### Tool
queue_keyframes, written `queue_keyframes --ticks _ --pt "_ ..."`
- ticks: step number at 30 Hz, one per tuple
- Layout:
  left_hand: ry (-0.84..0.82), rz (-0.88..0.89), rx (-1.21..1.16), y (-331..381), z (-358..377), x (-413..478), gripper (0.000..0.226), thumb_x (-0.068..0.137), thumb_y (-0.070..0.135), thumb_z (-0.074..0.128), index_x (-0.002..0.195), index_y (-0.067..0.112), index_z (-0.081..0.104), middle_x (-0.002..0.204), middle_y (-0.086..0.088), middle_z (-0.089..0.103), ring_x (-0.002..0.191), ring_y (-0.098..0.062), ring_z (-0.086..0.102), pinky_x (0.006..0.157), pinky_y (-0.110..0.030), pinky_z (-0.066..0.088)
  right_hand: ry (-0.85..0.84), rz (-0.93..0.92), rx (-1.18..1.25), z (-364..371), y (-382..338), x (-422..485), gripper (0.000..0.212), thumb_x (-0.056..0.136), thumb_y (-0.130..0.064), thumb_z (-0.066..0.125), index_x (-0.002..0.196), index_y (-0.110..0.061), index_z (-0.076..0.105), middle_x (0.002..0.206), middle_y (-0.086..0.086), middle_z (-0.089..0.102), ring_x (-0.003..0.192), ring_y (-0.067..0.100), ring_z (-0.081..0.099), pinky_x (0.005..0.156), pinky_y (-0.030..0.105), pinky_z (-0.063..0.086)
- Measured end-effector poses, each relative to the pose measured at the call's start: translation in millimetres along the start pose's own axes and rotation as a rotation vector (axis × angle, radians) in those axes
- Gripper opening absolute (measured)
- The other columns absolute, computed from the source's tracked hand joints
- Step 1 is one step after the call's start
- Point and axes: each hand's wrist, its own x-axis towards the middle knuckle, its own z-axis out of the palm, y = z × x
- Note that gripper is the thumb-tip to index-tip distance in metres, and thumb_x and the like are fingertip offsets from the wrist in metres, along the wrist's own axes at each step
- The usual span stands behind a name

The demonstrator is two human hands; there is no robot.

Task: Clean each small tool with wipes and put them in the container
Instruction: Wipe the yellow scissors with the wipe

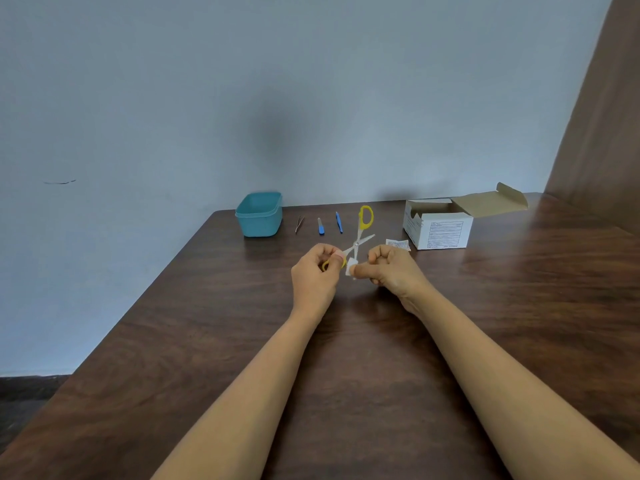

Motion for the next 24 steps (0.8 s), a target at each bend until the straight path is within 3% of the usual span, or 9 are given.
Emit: queue_keyframes --ticks 2,5,8,11,18,24 --pt "0.033 -0.016 -0.049 -1 -1 2 0.008 0.092 0.020 0.060 0.089 0.020 0.067 0.080 0.007 0.070 0.072 -0.003 0.060 0.065 -0.012 0.044 -0.038 -0.005 -0.032 3 0 -2 0.041 0.068 0.009 0.077 0.068 -0.015 0.044 0.045 -0.005 0.054 0.038 0.003 0.046 0.044 0.017 0.034" --pt "0.047 -0.046 -0.120 0 -4 3 0.014 0.093 0.022 0.059 0.082 0.026 0.065 0.075 0.004 0.068 0.074 -0.012 0.063 0.068 -0.027 0.052 0.090 0.012 0.090 1 -1 0 0.039 0.070 0.005 0.077 0.070 -0.017 0.044 0.054 -0.001 0.059 0.038 0.003 0.043 0.042 0.015 0.033" --pt "0.014 -0.071 -0.179 3 -8 4 0.016 0.095 0.020 0.058 0.081 0.026 0.065 0.080 -0.003 0.068 0.080 -0.016 0.068 0.064 -0.022 0.056 0.252 0.082 0.422 -10 1 6 0.029 0.075 -0.003 0.076 0.074 -0.017 0.051 0.064 -0.003 0.056 0.039 0.002 0.038 0.042 0.013 0.032" --pt "-0.070 -0.073 -0.203 4 -9 3 0.012 0.096 0.015 0.057 0.091 0.012 0.067 0.082 -0.004 0.067 0.073 -0.012 0.069 0.060 -0.019 0.055 0.276 0.126 0.601 -17 0 9 0.015 0.081 -0.003 0.070 0.081 -0.013 0.059 0.074 -0.001 0.058 0.037 0.000 0.039 0.039 0.012 0.031" --pt "-0.139 0.005 -0.069 3 -9 3 0.011 0.095 0.015 0.057 0.090 0.016 0.067 0.076 0.003 0.064 0.059 0.001 0.062 0.054 -0.014 0.050 0.225 0.121 0.608 -17 -1 9 0.009 0.082 -0.006 0.069 0.088 -0.013 0.067 0.071 -0.005 0.068 0.039 0.000 0.039 0.040 0.012 0.032" --pt "-0.136 0.040 0.023 3 -10 5 0.012 0.095 0.017 0.057 0.091 0.016 0.068 0.079 0.002 0.066 0.059 0.002 0.062 0.060 -0.012 0.048 0.185 0.109 0.608 -20 -1 10 0.008 0.085 -0.009 0.066 0.088 -0.016 0.066 0.067 -0.007 0.070 0.039 0.000 0.039 0.040 0.012 0.032"
